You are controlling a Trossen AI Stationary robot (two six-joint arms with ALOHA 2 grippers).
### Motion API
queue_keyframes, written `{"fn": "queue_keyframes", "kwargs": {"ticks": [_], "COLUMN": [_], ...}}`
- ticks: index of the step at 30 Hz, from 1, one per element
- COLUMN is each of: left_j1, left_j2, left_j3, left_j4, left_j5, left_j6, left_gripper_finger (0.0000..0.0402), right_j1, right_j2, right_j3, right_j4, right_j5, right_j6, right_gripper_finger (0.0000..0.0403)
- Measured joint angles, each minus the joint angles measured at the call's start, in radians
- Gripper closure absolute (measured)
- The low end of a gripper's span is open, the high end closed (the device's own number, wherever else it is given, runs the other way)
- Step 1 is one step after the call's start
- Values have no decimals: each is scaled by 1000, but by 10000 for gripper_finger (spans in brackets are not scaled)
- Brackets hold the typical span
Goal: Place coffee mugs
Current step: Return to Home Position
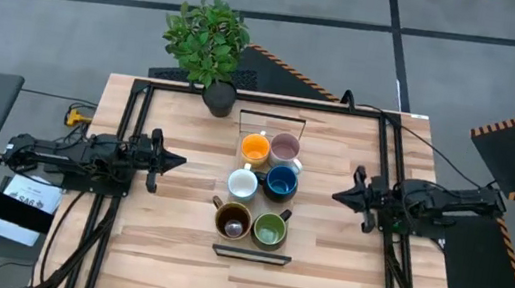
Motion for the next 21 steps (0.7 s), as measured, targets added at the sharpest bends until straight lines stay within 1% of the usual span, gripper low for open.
{"fn": "queue_keyframes", "kwargs": {"ticks": [2,9,21], "left_j1": [0,0,0], "left_j2": [0,0,0], "left_j3": [0,0,0], "left_j4": [0,0,0], "left_j5": [0,0,0], "left_j6": [0,0,0], "left_gripper_finger": [401,401,401], "right_j1": [0,0,0], "right_j2": [0,12,12], "right_j3": [0,-1,-2], "right_j4": [-12,-17,-15], "right_j5": [-26,-29,-27], "right_j6": [0,1,2], "right_gripper_finger": [381,356,352]}}
